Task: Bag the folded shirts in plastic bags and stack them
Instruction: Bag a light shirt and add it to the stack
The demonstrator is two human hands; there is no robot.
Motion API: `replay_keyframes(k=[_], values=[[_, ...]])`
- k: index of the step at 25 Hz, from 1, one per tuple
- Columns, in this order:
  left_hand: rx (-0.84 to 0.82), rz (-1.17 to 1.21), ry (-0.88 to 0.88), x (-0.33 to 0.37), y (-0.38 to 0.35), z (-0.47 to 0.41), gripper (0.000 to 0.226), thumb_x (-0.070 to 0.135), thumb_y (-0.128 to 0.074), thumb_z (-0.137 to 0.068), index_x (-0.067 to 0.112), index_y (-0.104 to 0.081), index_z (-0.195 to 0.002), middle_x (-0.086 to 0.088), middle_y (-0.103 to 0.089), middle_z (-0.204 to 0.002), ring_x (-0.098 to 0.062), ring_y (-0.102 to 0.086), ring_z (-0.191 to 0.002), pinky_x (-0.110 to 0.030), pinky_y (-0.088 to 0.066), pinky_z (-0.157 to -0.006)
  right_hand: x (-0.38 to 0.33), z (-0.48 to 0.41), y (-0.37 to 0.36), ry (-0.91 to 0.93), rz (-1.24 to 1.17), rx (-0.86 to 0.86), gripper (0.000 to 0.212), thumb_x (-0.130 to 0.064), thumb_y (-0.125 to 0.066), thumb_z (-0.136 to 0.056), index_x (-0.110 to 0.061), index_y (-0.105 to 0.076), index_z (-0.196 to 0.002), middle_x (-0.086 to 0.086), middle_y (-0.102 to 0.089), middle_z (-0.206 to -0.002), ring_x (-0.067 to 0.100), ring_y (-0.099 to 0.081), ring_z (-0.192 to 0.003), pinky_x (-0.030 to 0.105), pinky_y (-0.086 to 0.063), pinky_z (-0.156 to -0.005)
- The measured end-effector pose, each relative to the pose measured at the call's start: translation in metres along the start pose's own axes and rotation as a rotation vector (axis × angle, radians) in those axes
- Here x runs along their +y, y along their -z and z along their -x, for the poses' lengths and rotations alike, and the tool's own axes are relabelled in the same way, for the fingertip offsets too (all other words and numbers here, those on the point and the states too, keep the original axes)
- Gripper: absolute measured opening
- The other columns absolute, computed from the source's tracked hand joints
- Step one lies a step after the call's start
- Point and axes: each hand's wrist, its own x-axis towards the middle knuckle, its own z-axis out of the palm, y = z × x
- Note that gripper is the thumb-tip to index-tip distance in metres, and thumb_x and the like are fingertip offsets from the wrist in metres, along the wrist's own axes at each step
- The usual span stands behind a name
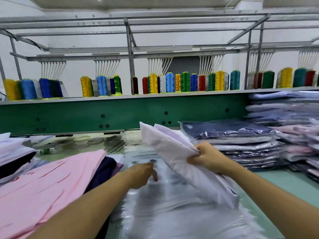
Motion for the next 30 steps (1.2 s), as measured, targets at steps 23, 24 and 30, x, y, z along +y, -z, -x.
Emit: replay_keyframes(k=[23,24,30], values=[[0.575,0.693,0.084,-0.028,0.038,-0.048,0.044,-0.004,-0.050,-0.097,0.019,-0.067,-0.130,0.006,-0.071,-0.100,-0.002,-0.058,-0.063,-0.006,-0.041,-0.059,0.059,-0.003,0.000,0.023,0.356,-0.123,0.023,-0.020,-0.065,-0.078,-0.043,-0.063,-0.072,-0.012,-0.065,-0.079,0.008,-0.062,-0.084,0.043,-0.052,-0.080],[0.572,0.593,0.049,-0.025,0.041,-0.048,0.044,-0.002,-0.050,-0.097,0.022,-0.068,-0.129,0.004,-0.073,-0.104,-0.004,-0.062,-0.074,-0.006,-0.043,-0.066,0.057,-0.004,-0.001,0.005,0.439,-0.124,0.027,-0.023,-0.064,-0.079,-0.048,-0.059,-0.069,-0.013,-0.062,-0.075,0.011,-0.060,-0.083,0.042,-0.051,-0.078],[0.396,0.076,-0.147,-0.012,0.062,-0.039,0.055,-0.003,-0.050,-0.093,0.026,-0.057,-0.139,0.006,-0.061,-0.136,-0.019,-0.058,-0.119,-0.031,-0.044,-0.100,0.042,-0.015,0.000,-0.025,0.624,-0.070,0.005,-0.025,-0.061,-0.081,-0.027,-0.060,-0.085,-0.008,-0.065,-0.083,0.020,-0.060,-0.085,0.038,-0.051,-0.072]])
